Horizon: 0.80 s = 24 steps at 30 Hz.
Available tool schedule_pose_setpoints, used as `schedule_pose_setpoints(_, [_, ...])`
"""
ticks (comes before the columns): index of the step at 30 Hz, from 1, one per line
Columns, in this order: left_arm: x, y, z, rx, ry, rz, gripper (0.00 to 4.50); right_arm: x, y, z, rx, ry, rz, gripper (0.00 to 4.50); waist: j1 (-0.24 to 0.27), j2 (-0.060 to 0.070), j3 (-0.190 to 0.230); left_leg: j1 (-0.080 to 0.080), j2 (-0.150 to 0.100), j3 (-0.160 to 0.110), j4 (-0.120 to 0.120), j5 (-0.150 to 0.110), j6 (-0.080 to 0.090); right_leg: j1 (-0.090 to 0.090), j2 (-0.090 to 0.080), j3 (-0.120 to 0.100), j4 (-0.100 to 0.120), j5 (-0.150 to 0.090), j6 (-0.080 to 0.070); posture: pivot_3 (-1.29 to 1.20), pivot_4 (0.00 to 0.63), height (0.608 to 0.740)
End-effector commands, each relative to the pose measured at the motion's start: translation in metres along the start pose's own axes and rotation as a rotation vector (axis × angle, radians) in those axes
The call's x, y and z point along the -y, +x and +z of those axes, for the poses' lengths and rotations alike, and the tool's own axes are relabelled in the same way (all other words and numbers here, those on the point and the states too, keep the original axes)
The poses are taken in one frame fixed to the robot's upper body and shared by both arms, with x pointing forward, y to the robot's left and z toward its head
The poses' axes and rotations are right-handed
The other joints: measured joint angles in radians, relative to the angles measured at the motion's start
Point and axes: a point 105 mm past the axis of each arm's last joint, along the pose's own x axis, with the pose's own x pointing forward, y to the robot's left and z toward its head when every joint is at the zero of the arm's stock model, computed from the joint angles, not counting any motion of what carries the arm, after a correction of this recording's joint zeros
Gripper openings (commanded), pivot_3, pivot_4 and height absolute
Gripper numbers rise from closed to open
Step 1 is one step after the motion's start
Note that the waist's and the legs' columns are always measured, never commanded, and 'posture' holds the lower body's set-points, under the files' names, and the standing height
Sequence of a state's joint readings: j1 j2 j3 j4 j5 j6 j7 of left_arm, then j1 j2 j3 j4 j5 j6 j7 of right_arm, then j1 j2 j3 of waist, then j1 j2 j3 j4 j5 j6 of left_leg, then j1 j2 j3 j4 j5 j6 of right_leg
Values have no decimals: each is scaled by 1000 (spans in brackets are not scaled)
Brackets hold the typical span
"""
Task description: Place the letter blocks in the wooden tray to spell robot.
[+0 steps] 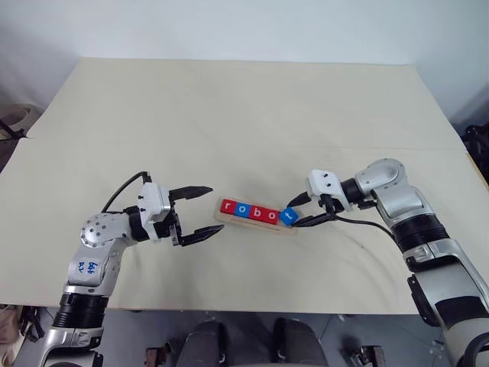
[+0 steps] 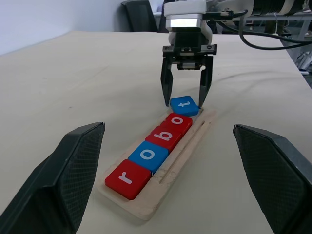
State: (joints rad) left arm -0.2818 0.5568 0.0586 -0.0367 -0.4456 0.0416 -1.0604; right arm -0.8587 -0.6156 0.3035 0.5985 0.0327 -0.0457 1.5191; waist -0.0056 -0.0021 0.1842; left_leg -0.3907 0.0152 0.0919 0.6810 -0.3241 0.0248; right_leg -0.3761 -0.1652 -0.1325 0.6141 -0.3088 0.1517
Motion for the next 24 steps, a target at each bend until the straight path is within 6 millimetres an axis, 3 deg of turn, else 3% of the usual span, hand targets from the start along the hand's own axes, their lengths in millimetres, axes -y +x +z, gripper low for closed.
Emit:
schedule_pose_setpoints(1, [1, -1, 11, 22, 40, 1, 4500, 3, -4, 8, 7, -46, 12, 2644, 0, 0, 0, 0, 0, 0, 0, 0, 0, 0, 0, 0, 0, 0, 0, 0, 150, 740])
schedule_pose_setpoints(3, [1, -1, 12, 22, 41, 3, 4500, 3, -4, 8, 9, -46, 15, 2644, 0, 0, 0, 0, 0, 0, 0, 0, 0, 0, 0, 0, 0, 0, 0, 0, 150, 740])
schedule_pose_setpoints(8, [1, -1, 12, 23, 40, 5, 4500, 6, -6, 9, 19, -50, -6, 1485, -2, 0, 0, 0, 0, 0, 0, 0, 0, 0, 0, 0, 0, 0, 0, 0, 150, 740])
schedule_pose_setpoints(24, [-1, 2, 10, 30, 34, -4, 4500, -1, -20, 15, 41, 14, -30, 1446, 1, 0, 0, 0, 0, 0, 0, 0, 0, 0, 0, 0, 0, 0, 0, 0, 150, 740])
